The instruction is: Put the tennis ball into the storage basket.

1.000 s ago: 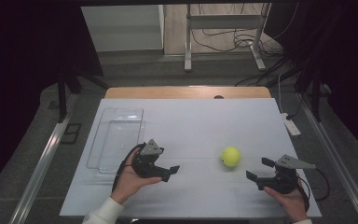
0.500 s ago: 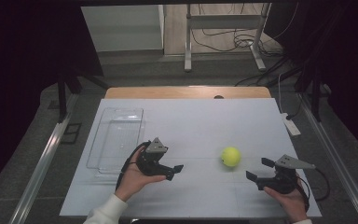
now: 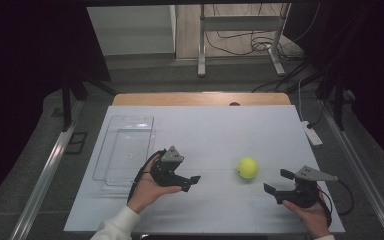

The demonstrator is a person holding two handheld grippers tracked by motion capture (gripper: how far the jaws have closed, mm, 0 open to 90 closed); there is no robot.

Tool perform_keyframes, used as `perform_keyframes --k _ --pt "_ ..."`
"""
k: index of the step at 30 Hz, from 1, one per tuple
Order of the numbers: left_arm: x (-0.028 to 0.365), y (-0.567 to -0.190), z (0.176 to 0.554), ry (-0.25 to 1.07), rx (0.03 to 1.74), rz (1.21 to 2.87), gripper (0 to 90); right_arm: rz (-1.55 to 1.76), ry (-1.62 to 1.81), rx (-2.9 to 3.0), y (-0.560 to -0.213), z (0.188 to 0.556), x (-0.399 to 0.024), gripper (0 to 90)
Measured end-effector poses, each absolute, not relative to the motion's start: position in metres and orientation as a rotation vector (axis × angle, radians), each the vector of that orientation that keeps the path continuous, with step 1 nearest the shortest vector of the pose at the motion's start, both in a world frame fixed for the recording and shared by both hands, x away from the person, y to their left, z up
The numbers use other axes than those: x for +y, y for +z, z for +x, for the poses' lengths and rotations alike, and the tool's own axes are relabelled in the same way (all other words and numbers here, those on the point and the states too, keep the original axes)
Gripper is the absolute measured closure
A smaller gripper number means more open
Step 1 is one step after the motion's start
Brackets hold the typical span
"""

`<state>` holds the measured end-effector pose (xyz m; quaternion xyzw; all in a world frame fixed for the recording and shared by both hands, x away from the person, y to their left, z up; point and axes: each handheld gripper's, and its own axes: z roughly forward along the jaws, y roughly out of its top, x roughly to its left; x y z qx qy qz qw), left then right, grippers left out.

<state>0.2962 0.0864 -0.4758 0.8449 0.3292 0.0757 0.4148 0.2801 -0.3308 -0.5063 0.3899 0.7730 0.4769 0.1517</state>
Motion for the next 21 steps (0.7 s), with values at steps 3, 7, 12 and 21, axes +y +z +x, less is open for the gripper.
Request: perform_keyframes --k 3,7,12,21 --pt "0.086 -0.476 0.298 0.185 0.827 2.123 10.7 1.118 1.367 2.220 -0.506 0.280 -0.331 8.6" --pt "0.084 -0.477 0.299 0.179 0.824 2.125 10.7 1.119 1.367 2.220 -0.507 0.280 -0.331 8.6" --pt "0.080 -0.475 0.301 0.174 0.814 2.128 10.4 1.120 1.368 2.220 -0.506 0.280 -0.331 8.6" --pt "0.073 -0.476 0.304 0.166 0.805 2.140 10.4 1.120 1.376 2.217 -0.506 0.280 -0.332 8.6"
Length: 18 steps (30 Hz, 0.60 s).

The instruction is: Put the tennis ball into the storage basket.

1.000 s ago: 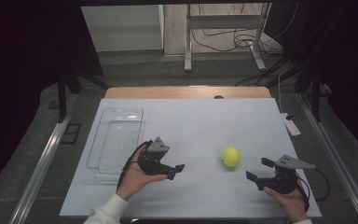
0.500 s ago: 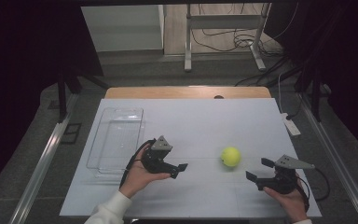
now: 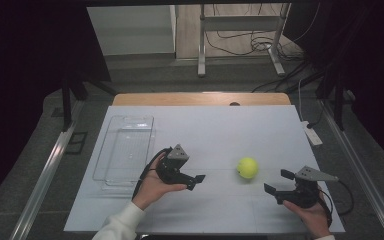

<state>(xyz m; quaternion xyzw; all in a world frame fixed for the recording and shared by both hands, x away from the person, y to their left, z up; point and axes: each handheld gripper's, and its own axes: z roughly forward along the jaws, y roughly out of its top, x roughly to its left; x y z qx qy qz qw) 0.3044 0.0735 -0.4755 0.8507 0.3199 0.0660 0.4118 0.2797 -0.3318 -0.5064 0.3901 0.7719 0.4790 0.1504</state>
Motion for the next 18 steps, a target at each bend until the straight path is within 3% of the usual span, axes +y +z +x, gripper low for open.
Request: perform_keyframes --k 18 --pt "0.059 -0.474 0.312 0.140 0.777 2.140 10.3 1.116 1.369 2.227 -0.507 0.280 -0.331 8.6"
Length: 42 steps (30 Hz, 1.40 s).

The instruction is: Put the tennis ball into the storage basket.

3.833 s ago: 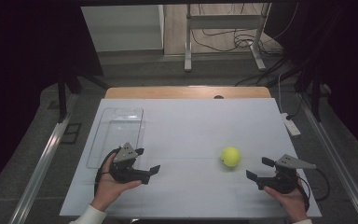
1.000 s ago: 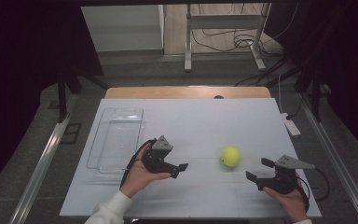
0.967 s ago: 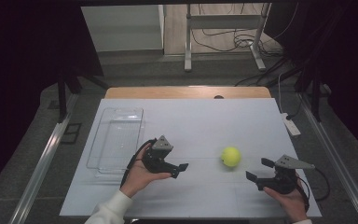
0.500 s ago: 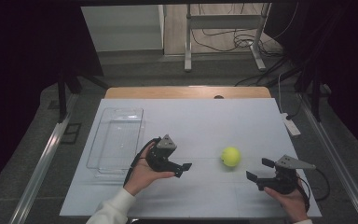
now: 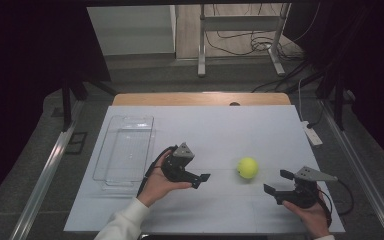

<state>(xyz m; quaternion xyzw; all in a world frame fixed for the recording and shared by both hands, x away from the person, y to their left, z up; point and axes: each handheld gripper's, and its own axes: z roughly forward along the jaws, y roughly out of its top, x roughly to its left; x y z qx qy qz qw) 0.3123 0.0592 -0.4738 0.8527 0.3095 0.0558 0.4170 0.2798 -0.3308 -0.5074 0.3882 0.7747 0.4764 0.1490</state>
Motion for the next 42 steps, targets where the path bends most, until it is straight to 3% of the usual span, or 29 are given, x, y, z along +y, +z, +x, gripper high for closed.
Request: perform_keyframes --k 42 --pt "0.024 -0.471 0.339 0.067 0.735 2.159 10.2 1.116 1.368 2.233 -0.509 0.280 -0.330 8.6"
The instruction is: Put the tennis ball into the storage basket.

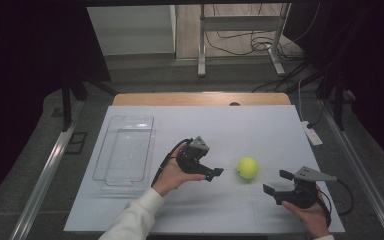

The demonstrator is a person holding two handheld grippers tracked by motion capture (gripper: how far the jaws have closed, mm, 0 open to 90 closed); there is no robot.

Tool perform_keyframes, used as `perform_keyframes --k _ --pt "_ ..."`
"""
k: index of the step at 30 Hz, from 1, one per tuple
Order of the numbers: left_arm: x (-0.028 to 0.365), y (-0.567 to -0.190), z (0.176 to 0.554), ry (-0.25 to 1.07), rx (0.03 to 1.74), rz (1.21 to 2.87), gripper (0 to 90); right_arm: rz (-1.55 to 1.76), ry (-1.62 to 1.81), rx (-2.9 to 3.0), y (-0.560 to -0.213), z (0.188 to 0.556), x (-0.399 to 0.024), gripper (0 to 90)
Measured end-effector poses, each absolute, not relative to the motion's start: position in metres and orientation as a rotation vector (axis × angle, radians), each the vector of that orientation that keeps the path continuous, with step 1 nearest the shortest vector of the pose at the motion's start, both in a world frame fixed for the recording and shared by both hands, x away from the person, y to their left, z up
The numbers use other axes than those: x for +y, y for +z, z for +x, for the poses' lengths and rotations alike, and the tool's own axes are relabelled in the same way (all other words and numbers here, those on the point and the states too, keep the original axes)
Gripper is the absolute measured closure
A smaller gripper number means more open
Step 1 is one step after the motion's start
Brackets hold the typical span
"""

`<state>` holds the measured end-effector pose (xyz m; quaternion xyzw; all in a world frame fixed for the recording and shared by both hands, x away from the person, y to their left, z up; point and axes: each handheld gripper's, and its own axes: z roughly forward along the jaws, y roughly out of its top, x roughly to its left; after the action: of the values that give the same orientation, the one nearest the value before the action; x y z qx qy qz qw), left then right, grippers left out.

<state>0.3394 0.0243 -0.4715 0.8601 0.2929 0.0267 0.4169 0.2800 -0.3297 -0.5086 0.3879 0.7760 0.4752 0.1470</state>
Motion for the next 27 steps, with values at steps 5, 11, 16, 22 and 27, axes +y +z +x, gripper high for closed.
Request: perform_keyframes --k 5,11,16,22,27 --pt "0.021 -0.471 0.342 0.059 0.723 2.162 10.2 1.119 1.365 2.233 -0.509 0.280 -0.330 8.6" --pt "0.015 -0.467 0.345 0.050 0.702 2.161 10.1 1.118 1.366 2.235 -0.509 0.280 -0.330 8.6" --pt "0.010 -0.465 0.347 0.044 0.676 2.166 10.1 1.117 1.366 2.236 -0.509 0.281 -0.330 8.5" --pt "0.003 -0.464 0.349 0.044 0.661 2.176 10.1 1.118 1.365 2.236 -0.509 0.280 -0.330 8.5" --pt "-0.002 -0.464 0.352 0.044 0.658 2.187 10.1 1.117 1.366 2.237 -0.510 0.281 -0.330 8.5"
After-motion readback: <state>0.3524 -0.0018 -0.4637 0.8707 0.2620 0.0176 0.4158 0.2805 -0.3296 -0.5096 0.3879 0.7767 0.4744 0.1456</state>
